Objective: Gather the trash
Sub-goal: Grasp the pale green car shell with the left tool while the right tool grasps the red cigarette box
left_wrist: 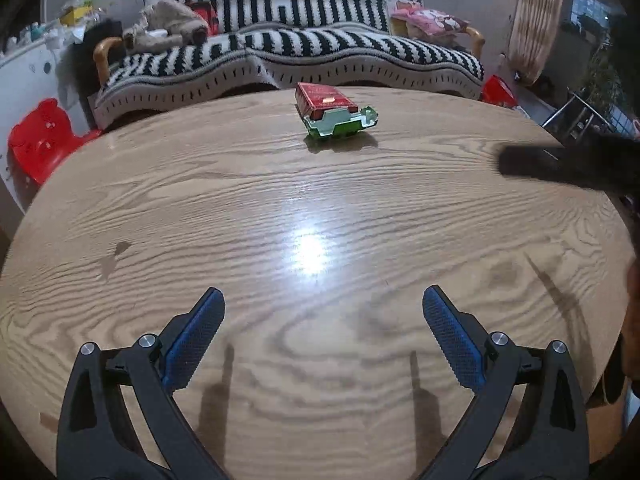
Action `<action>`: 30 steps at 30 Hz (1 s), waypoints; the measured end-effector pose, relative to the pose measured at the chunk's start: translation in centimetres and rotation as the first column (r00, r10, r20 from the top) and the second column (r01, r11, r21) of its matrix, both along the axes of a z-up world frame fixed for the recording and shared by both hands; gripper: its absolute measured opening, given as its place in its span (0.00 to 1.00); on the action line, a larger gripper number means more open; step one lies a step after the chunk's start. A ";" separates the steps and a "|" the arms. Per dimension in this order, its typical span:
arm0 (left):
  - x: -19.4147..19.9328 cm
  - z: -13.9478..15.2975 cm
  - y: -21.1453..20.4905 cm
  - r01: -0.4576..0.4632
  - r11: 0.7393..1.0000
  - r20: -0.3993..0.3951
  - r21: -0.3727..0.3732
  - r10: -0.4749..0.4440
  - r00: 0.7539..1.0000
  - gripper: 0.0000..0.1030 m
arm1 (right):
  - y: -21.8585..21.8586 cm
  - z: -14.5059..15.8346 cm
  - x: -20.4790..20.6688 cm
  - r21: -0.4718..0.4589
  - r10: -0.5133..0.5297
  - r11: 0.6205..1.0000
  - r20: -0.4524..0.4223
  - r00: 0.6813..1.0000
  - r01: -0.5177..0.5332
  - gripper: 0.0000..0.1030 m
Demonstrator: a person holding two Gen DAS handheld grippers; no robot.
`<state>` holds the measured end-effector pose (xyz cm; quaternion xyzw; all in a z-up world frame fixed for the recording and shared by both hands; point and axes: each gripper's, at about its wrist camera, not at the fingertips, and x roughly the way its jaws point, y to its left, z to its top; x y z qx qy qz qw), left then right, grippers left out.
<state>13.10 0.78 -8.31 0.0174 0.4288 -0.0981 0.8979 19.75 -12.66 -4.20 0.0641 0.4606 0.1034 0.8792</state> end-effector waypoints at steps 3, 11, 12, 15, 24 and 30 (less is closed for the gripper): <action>2.3 -0.5 -0.6 0.043 0.999 -0.014 0.025 -0.042 0.999 0.94 | 1.6 -0.9 5.3 0.010 0.013 1.000 -0.048 0.999 -0.013 0.84; 9.9 -0.3 1.4 0.086 0.996 -0.024 -0.025 -0.086 0.996 0.94 | 6.3 -2.1 18.0 -0.014 0.049 0.999 -0.153 0.987 -0.052 0.84; 10.7 -0.5 1.5 0.097 0.994 -0.033 -0.044 -0.099 0.995 0.94 | 6.8 -2.7 19.1 -0.025 0.056 0.998 -0.171 0.984 -0.062 0.84; 12.4 -1.6 1.0 0.132 0.990 -0.053 -0.058 -0.135 0.989 0.94 | 8.1 -3.8 21.3 -0.041 0.081 0.995 -0.196 0.977 -0.091 0.84; 15.7 -1.2 -1.1 0.238 0.971 -0.031 0.020 -0.237 0.971 0.94 | 9.1 -5.5 24.2 -0.047 0.149 0.985 -0.240 0.959 -0.164 0.54; 18.1 -1.9 -2.9 0.292 0.951 -0.033 0.099 -0.290 0.957 0.94 | 6.2 -5.2 24.7 -0.008 0.136 0.990 -0.235 0.962 -0.141 0.53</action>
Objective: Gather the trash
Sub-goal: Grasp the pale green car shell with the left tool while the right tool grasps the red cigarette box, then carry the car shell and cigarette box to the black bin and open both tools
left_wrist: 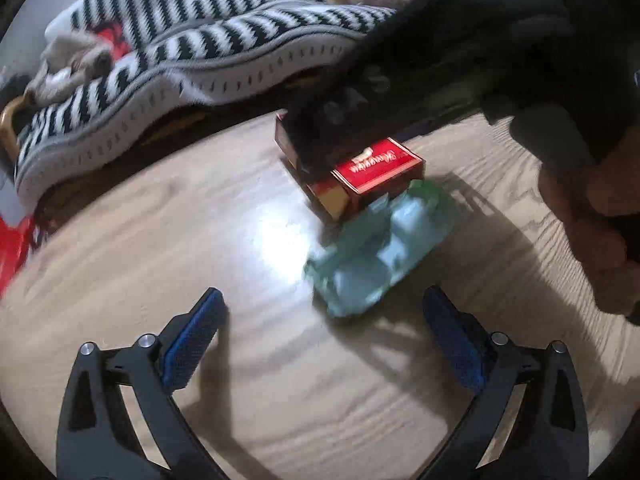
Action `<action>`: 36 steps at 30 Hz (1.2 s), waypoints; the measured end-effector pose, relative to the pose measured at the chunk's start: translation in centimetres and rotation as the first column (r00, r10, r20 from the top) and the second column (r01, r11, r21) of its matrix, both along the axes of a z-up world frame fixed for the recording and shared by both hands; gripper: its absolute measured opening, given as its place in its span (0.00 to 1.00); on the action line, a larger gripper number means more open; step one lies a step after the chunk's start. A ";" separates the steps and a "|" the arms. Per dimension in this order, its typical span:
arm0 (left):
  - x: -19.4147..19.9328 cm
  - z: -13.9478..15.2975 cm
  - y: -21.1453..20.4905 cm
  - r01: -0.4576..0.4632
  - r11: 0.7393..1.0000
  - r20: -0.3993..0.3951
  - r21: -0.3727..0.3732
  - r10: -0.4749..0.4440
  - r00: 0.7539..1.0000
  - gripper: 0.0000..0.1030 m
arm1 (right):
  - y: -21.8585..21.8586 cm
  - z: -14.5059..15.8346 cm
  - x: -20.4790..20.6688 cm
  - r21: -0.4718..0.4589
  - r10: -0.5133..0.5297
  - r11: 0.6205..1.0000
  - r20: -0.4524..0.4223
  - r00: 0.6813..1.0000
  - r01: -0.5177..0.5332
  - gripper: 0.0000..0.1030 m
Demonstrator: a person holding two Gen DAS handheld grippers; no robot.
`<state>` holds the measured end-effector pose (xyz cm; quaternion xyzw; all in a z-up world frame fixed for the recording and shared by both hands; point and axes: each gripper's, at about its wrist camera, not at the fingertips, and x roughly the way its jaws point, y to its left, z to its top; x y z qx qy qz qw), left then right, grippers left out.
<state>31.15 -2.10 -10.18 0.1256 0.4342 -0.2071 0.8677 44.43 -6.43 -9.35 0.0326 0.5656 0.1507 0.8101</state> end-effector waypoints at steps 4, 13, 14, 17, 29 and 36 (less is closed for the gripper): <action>0.8 0.0 -1.9 0.054 0.998 0.009 0.043 -0.054 0.999 0.94 | -2.5 1.2 -0.4 0.004 -0.024 1.000 0.014 1.000 0.024 0.53; -0.6 0.7 -4.0 0.051 0.998 0.007 0.026 -0.051 0.999 0.55 | -7.9 4.0 -5.7 -0.005 -0.058 0.998 0.054 0.997 0.059 0.53; -1.1 0.7 -4.2 0.046 0.998 0.009 0.030 -0.046 0.999 0.54 | -8.5 4.3 -6.8 -0.008 -0.062 0.998 0.059 0.996 0.063 0.53; -3.3 1.0 -4.0 -0.004 1.000 0.003 0.019 0.004 1.000 0.54 | -10.1 4.9 -10.8 -0.017 -0.074 0.997 0.072 0.995 0.075 0.53; -20.7 6.2 -4.9 -0.133 0.991 0.003 -0.015 0.133 0.991 0.55 | -13.0 5.6 -34.5 -0.019 -0.097 0.995 0.131 0.987 0.100 0.53; -27.7 6.9 -6.1 -0.152 0.988 0.010 0.009 0.152 0.988 0.55 | -13.7 6.5 -43.1 -0.030 -0.124 0.990 0.233 0.965 0.134 0.53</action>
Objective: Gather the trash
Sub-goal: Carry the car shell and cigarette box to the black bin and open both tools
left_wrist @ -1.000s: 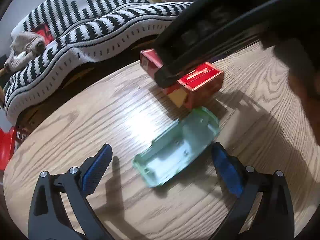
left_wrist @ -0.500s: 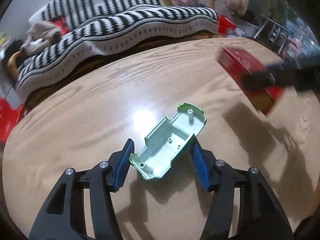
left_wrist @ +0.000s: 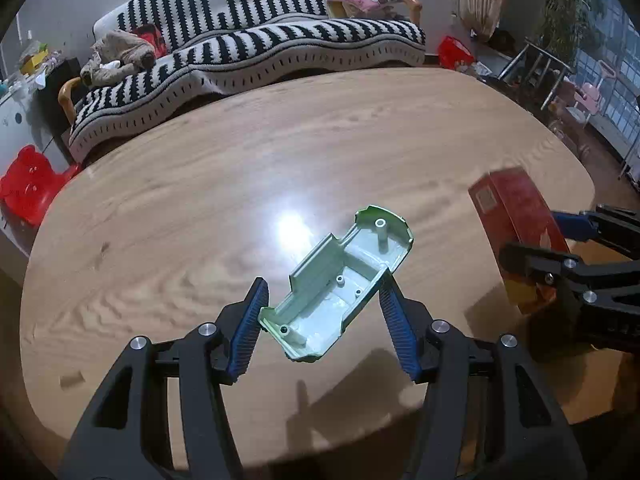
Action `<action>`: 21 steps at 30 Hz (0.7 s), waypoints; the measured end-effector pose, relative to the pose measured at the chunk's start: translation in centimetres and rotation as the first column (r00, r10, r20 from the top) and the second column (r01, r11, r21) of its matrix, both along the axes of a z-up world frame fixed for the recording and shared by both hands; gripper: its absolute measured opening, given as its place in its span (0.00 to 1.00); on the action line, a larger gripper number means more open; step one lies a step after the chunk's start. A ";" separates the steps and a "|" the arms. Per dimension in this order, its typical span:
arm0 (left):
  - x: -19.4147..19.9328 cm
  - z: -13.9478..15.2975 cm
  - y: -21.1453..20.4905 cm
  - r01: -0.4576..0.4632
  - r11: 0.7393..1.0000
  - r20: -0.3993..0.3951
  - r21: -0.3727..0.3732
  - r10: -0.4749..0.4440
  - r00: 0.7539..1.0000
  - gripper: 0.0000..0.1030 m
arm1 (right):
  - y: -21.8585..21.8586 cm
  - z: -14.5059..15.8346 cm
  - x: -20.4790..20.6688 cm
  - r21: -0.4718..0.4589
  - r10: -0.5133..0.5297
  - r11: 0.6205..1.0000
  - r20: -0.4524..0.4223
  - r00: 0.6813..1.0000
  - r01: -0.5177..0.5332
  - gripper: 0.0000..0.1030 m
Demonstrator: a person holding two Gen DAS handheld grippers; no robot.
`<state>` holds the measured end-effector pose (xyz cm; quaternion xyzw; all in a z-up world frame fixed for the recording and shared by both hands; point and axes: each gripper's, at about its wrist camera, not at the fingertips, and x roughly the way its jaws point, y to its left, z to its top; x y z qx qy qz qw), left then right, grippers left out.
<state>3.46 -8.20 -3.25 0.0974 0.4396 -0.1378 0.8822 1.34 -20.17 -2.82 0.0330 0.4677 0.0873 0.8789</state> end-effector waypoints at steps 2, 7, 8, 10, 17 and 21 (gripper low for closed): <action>-1.0 -0.1 -0.4 -0.003 1.000 0.005 0.002 0.003 1.000 0.55 | -0.3 -0.3 -0.9 0.007 -0.010 1.000 0.000 1.000 0.010 0.53; -1.6 -0.7 -1.1 0.001 1.000 -0.025 -0.025 -0.001 1.000 0.55 | -0.8 -0.2 -1.6 0.017 -0.003 1.000 0.006 1.000 0.003 0.53; -1.6 -0.7 -1.3 0.006 1.000 -0.018 -0.021 -0.006 1.000 0.55 | -0.9 -0.2 -1.5 0.018 -0.002 1.000 0.005 1.000 0.002 0.53; -1.4 -0.3 -1.2 -0.001 1.000 0.007 -0.010 0.001 1.000 0.55 | -1.3 -0.2 -1.3 0.012 -0.002 1.000 0.008 1.000 0.001 0.53; -0.5 -0.3 -1.1 -0.022 1.000 0.004 -0.022 0.022 1.000 0.55 | -3.7 -0.2 -1.2 0.004 -0.038 0.999 0.009 0.999 0.038 0.54; 0.2 0.0 -1.7 -0.031 0.999 0.014 -0.037 0.031 0.999 0.55 | -6.4 -0.1 -1.7 -0.008 -0.085 0.996 0.013 0.996 0.085 0.54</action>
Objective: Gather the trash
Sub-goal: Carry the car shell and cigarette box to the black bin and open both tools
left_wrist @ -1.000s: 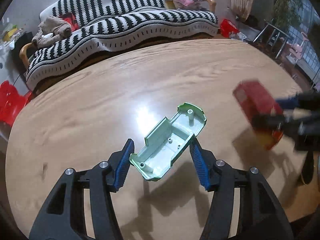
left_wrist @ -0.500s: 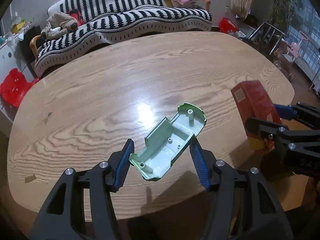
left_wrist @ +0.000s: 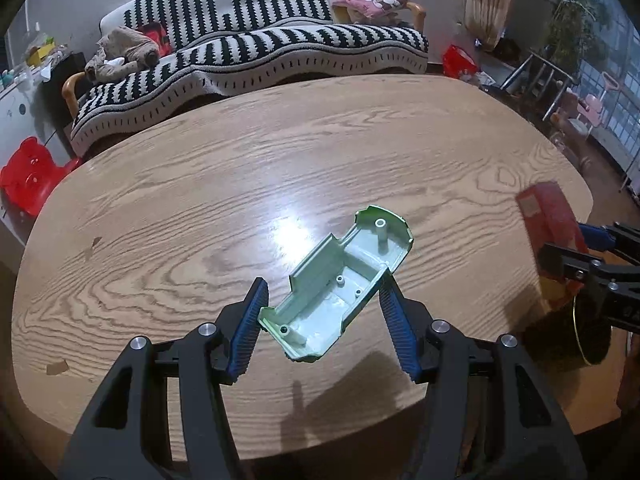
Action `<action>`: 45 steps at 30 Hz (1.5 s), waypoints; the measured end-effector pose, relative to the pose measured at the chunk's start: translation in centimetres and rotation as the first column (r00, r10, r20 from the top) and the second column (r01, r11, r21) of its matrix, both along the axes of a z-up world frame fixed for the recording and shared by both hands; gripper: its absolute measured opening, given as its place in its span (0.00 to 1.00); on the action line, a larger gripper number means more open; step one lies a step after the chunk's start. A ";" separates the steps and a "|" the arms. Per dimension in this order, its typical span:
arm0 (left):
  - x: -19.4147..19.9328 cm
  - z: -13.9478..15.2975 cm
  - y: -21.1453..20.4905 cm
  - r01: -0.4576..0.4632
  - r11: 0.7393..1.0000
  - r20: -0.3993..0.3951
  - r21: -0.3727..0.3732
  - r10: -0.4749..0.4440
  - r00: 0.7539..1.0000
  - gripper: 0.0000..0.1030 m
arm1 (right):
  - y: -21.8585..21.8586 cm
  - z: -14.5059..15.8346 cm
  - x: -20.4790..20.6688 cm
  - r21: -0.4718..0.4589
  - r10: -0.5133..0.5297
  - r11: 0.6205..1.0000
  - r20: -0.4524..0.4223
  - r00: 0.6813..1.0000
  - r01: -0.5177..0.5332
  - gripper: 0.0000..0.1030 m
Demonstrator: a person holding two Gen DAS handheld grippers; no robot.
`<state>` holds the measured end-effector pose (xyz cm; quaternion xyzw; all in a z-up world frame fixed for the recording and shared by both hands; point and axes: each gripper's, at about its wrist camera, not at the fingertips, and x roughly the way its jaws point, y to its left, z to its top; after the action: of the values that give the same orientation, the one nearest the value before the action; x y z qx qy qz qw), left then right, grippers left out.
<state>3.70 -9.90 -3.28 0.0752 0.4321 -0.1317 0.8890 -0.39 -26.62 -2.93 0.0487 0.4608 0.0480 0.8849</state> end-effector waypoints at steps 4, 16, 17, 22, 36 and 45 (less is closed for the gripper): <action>0.3 0.1 -1.8 0.017 1.000 0.007 -0.009 -0.017 1.000 0.55 | -3.4 0.1 -1.1 0.005 -0.061 0.998 -0.001 0.998 0.061 0.54; -2.2 -0.3 -14.2 0.214 0.975 0.021 -0.053 -0.213 0.977 0.55 | -16.7 -0.2 -8.2 0.018 -0.300 0.954 -0.009 0.954 0.300 0.54; -2.7 -0.3 -15.5 0.239 0.969 0.024 -0.057 -0.238 0.971 0.55 | -17.9 -0.3 -9.0 0.020 -0.321 0.947 -0.012 0.947 0.321 0.54; -4.8 -0.8 -21.1 0.330 0.939 0.021 -0.096 -0.330 0.944 0.55 | -23.5 -0.9 -13.0 0.024 -0.429 0.903 -0.027 0.903 0.430 0.54; -14.9 -4.2 -39.2 0.611 0.765 -0.051 -0.206 -0.632 0.774 0.55 | -37.5 -3.3 -25.2 0.086 -0.686 0.716 -0.096 0.721 0.693 0.54; -18.3 -6.9 -44.1 0.707 0.685 -0.093 -0.177 -0.727 0.681 0.55 | -41.9 -5.1 -28.5 0.118 -0.755 0.626 -0.157 0.637 0.771 0.54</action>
<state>-14.63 -54.03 -10.22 0.1716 0.4264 -0.5020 0.7326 -28.94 -68.57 -8.07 0.3184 0.4308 -0.2936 0.7917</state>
